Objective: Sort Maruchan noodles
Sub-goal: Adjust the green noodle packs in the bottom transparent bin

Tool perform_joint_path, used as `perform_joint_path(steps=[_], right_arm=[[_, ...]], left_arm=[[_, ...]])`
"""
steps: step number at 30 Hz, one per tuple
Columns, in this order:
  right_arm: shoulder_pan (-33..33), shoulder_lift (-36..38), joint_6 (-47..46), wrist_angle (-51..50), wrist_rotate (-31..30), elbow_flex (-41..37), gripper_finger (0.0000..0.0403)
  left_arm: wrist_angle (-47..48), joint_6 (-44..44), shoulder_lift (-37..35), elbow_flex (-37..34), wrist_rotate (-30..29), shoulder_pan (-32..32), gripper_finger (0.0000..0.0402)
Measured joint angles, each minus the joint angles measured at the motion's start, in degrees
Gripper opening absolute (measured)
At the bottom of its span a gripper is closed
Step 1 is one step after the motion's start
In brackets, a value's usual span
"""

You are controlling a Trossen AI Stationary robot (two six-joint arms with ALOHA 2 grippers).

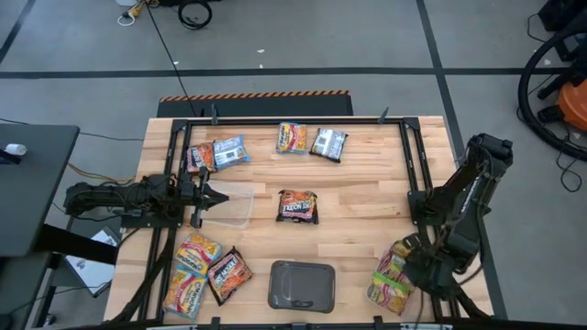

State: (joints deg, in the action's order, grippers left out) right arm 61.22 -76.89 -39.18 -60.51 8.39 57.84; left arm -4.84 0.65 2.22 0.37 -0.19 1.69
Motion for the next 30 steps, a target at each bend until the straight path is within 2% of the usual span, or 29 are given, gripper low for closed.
perform_joint_path(steps=[7, 13, 17, 23, 27, 30], right_arm=[[2.22, -4.46, 3.64, -0.75, -3.12, -0.19, 0.0206], [1.84, -8.23, 7.17, -2.82, -3.06, 0.05, 0.0195], [1.16, -8.52, 9.21, -4.33, -4.13, 0.14, 0.0151], [0.36, -7.67, 10.62, -8.84, -4.48, -0.09, 0.0021], [0.1, -6.31, 10.93, -11.84, -4.53, 0.06, 0.001], [0.1, -5.51, 11.49, -16.01, -6.77, 2.35, 0.0006]], left_arm=[[0.0, 0.0, 0.0, 0.01, 0.01, -0.02, 0.0025], [0.0, -0.01, 0.0, -0.01, 0.0, -0.02, 0.0025], [0.0, 0.0, 0.0, 0.0, 0.0, 0.0, 0.0025], [0.0, 0.01, 0.0, -0.01, 0.0, 0.0, 0.0025], [0.0, 0.01, 0.0, -0.01, 0.0, -0.02, 0.0025], [0.0, 0.01, 0.0, 0.0, 0.0, -0.01, 0.0025]])
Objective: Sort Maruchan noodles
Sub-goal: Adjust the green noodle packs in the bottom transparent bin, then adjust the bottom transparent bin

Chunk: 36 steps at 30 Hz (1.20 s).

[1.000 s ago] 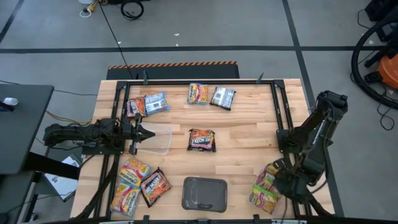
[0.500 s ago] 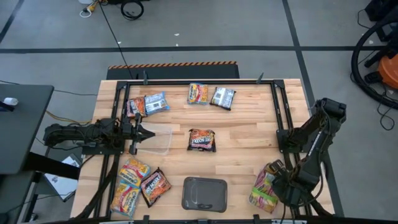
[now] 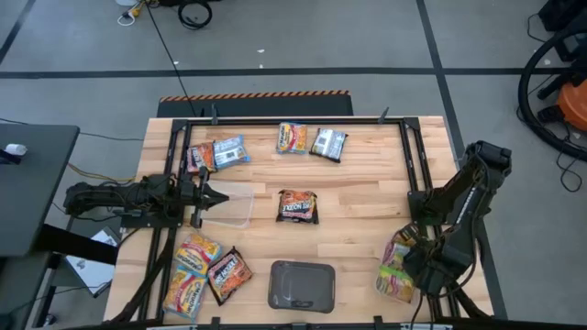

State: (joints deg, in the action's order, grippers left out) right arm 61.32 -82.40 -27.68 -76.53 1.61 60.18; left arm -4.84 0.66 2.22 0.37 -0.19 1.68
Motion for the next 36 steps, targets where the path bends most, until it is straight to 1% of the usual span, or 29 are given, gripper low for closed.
perform_joint_path(steps=[5, 9, 13, 17, 18, 19, 20, 23, 24, 25, 27, 29, 30, 33, 36], right_arm=[[0.0, 0.84, 0.99, -3.0, -3.35, 4.22, 0.0005], [0.33, 0.86, -0.58, -1.18, -0.19, 4.04, 0.0013], [0.85, 0.84, -6.93, 1.96, 0.13, 3.48, 0.0052], [-0.05, 0.82, -8.54, -1.03, 0.85, 6.57, 0.0101], [-0.43, 0.82, -8.58, -1.82, -0.21, 7.97, 0.0112], [-0.8, 0.82, -8.71, -2.11, -2.58, 9.54, 0.0121], [-1.14, 0.82, -9.29, -1.98, -6.34, 10.99, 0.0129], [-3.03, 0.86, -14.84, -0.04, -21.05, 12.94, 0.0142], [-4.43, 0.86, -16.58, 1.08, -24.12, 12.9, 0.0143], [-6.31, 0.86, -18.11, 2.42, -25.24, 12.46, 0.0143], [-10.83, 0.66, -22.61, 5.37, -24.65, 10.68, 0.014], [-15.28, -0.1, -27.11, 8.77, -22.2, 8.54, 0.0135], [-17.26, -0.61, -27.95, 10.53, -20.39, 7.5, 0.0134], [-21.68, -2.93, -26.48, 15.82, -13.4, 4.5, 0.013], [-23.61, -6.46, -26.52, 18.21, -10.09, 2.4, 0.0128]], left_arm=[[0.0, -0.02, 0.01, 0.0, 0.0, 0.0, 0.0025], [-0.02, -0.02, 0.0, 0.01, 0.0, 0.01, 0.0025], [0.01, -0.02, 0.0, -0.01, 0.0, 0.01, 0.0025], [0.11, 0.01, 0.0, 0.0, 0.0, 0.0, 0.0025], [0.11, 0.0, 0.02, -0.01, 0.0, 0.01, 0.0025], [0.02, -0.02, 0.02, -0.01, 0.0, 0.01, 0.0025], [0.0, -0.02, 0.0, 0.01, 0.0, 0.0, 0.0025], [-0.01, -0.02, 0.0, 0.01, 0.0, 0.01, 0.0025], [0.02, 0.01, 0.01, 0.01, 0.0, 0.01, 0.0025], [0.02, -0.02, 0.02, 0.01, 0.0, 0.0, 0.0025], [0.0, -0.02, 0.0, 0.01, 0.0, 0.01, 0.0025], [0.0, -0.01, 0.0, 0.0, 0.0, 0.01, 0.0025], [0.03, -0.02, 0.0, 0.0, 0.0, 0.01, 0.0025], [-0.04, -0.02, 0.02, 0.01, 0.0, 0.0, 0.0025], [0.13, -0.02, 0.02, 0.01, 0.0, 0.01, 0.0025]])
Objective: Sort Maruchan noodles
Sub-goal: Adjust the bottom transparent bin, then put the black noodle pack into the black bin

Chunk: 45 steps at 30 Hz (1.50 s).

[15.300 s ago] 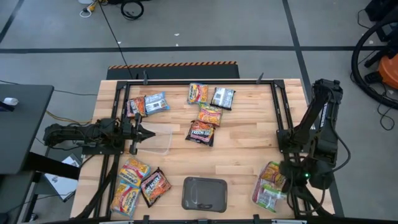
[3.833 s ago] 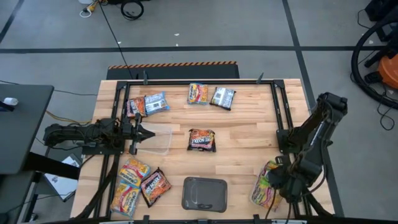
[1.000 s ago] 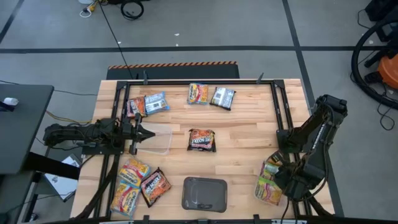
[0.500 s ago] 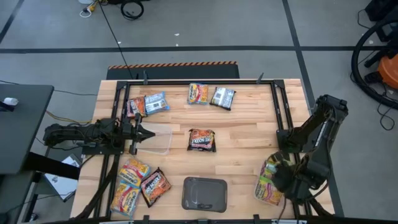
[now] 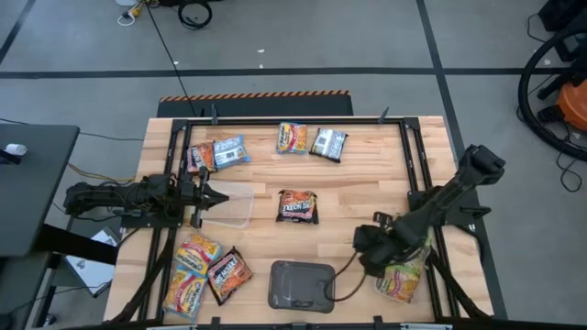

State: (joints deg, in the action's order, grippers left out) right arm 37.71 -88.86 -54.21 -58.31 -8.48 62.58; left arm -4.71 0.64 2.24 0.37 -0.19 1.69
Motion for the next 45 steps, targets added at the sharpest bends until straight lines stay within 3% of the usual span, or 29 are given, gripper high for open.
perform_joint_path(steps=[8, 15, 19, 22, 27, 30, 33, 36, 40, 45], right_arm=[[0.58, -8.75, 0.01, -0.01, 11.83, -0.52, 0.0128], [2.15, -7.57, 4.06, 0.16, 23.69, -0.43, 0.0128], [2.02, -5.56, 11.64, 0.36, 29.32, -0.35, 0.0128], [0.15, -3.86, 20.31, 0.05, 21.79, 0.82, 0.0128], [-5.2, -1.87, 39.67, 7.52, -6.09, 1.67, 0.0128], [-9.79, -1.77, 45.42, 15.35, -15.94, 1.71, 0.0128], [-14.02, -1.84, 52.4, 20.72, -16.85, 1.71, 0.0128], [-16.88, -1.88, 55.84, 23.97, -13.17, 1.71, 0.0128], [-18.59, -1.88, 55.22, 24.44, -10.7, 1.71, 0.0128], [-17.79, -1.06, 51.39, 24.25, -10.28, 1.71, 0.0128]], left_arm=[[-0.11, 0.0, -0.01, 0.01, 0.0, 0.0, 0.0025], [-0.11, 0.0, 0.0, 0.0, 0.0, -0.01, 0.0025], [-0.11, 0.0, -0.01, 0.0, 0.0, -0.01, 0.0025], [-0.12, 0.0, -0.02, 0.01, 0.0, -0.01, 0.0025], [-0.1, 0.0, -0.01, -0.01, 0.0, 0.0, 0.0025], [-0.11, 0.0, -0.01, 0.0, 0.0, 0.0, 0.0025], [-0.57, 0.47, 0.0, -0.01, -0.58, 0.0, 0.0025], [-3.8, -0.31, -0.02, 0.0, -2.0, 0.0, 0.0025], [-8.37, -11.71, -0.04, -0.01, -2.16, 0.04, 0.0025], [-12.94, -15.14, 1.17, -0.01, -5.42, 0.0, 0.0024]])
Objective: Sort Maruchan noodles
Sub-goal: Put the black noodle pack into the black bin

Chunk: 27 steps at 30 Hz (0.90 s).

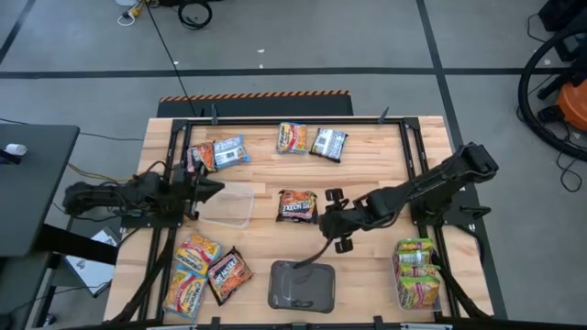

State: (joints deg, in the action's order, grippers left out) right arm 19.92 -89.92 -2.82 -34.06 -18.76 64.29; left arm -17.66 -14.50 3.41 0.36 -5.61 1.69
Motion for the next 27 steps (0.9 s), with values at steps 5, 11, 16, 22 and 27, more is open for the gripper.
perform_joint_path(steps=[5, 11, 16, 22, 27], right_arm=[[0.74, 3.11, -0.45, 0.3, -0.73, 0.33, 0.0128], [0.75, 6.32, -1.18, 0.61, -3.75, 0.33, 0.0128], [1.03, 8.42, -4.49, -1.02, -5.19, 0.17, 0.0128], [4.3, 11.2, -11.43, -8.75, -5.46, -1.21, 0.0128], [8.37, 14.24, -20.75, -9.93, -6.68, -4.0, 0.0128]], left_arm=[[-4.16, -1.07, 6.7, 0.58, 0.38, 0.86, 0.0008], [-4.73, 0.12, 21.96, 7.77, -1.37, 1.13, 0.0006], [-4.9, 1.66, 36.07, 15.08, -5.2, 1.1, 0.0006], [-1.98, 2.33, 53.67, 26.03, -3.17, 1.05, 0.0006], [-1.74, 5.87, 68.18, 34.92, -2.65, 1.06, 0.001]])
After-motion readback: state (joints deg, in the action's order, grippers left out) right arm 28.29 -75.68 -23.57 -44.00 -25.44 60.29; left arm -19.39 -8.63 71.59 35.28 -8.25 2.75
